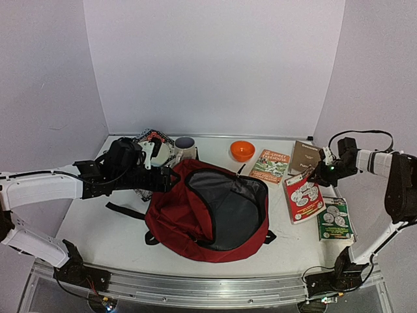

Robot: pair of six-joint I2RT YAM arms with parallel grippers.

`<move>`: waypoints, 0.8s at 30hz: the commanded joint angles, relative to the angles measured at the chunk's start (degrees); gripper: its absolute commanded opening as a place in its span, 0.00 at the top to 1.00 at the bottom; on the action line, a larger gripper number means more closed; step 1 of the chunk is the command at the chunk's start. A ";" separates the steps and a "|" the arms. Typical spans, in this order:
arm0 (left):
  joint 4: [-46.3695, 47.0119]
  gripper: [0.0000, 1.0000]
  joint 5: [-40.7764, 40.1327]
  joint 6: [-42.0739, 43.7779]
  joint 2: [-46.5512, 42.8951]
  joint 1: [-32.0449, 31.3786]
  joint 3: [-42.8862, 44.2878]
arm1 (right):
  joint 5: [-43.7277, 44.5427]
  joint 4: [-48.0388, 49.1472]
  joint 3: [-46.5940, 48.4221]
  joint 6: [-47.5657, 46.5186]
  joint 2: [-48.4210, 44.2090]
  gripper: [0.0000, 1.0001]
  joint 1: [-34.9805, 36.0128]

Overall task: Pack the student bag
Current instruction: Pass from the right arm to the left

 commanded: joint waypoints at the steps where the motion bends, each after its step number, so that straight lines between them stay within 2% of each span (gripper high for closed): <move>1: 4.22 0.14 3.46 -2.24 -1.32 1.27 0.08 | -2.98 -1.73 -0.74 4.97 -9.63 1.00 1.51; 7: 5.98 0.13 7.06 -3.82 -0.73 2.18 2.37 | -2.06 -0.13 0.29 10.81 -19.23 1.00 6.46; 13: 8.16 0.12 12.53 -5.92 0.83 2.43 4.86 | -1.76 6.95 0.44 18.06 -24.34 1.00 15.68; 19: 10.19 0.12 15.65 -6.75 1.33 2.43 7.61 | -1.87 17.22 -0.50 25.98 -25.28 1.00 24.20; 24: 12.10 0.11 20.70 -7.64 2.67 2.43 9.50 | -3.20 25.73 0.10 30.50 -22.47 1.00 30.41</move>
